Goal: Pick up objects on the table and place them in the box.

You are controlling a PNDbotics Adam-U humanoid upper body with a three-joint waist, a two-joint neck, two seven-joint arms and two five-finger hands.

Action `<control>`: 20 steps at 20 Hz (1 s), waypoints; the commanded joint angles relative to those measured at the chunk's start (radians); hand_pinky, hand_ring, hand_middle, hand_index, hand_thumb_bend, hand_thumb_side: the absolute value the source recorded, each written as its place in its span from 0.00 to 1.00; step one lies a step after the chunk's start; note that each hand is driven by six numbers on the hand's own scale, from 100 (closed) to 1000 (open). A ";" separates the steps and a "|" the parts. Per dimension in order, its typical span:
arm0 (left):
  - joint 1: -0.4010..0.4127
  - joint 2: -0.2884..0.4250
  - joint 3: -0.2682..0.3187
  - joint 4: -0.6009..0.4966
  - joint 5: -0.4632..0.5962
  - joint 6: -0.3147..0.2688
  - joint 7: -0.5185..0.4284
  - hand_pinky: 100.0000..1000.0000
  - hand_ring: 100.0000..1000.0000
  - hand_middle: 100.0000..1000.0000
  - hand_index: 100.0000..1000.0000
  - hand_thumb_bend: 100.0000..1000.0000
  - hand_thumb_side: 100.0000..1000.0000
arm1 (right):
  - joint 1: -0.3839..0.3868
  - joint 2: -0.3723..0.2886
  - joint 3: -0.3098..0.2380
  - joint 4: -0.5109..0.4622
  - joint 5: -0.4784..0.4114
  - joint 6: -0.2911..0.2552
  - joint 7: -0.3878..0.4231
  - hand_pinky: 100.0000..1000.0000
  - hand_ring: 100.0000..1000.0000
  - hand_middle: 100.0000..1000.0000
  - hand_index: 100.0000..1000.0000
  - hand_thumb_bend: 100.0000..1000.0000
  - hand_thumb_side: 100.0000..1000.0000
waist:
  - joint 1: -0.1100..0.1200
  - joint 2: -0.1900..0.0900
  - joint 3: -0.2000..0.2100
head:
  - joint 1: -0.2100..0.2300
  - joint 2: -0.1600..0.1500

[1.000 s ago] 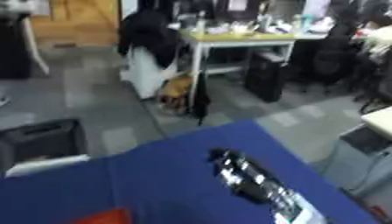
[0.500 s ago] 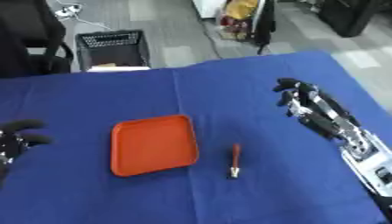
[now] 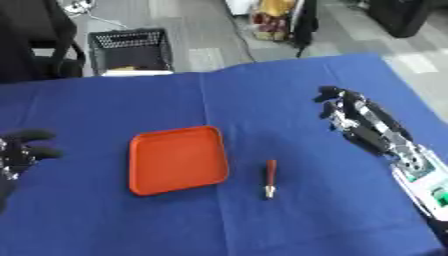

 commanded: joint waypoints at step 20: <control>-0.007 0.016 -0.008 -0.005 -0.017 0.001 -0.014 0.79 0.66 0.75 0.83 0.18 1.00 | -0.090 -0.140 0.101 -0.068 0.621 -0.192 0.173 0.54 0.73 0.81 0.95 0.00 0.28 | -0.009 -0.016 0.008 | 0.010 0.020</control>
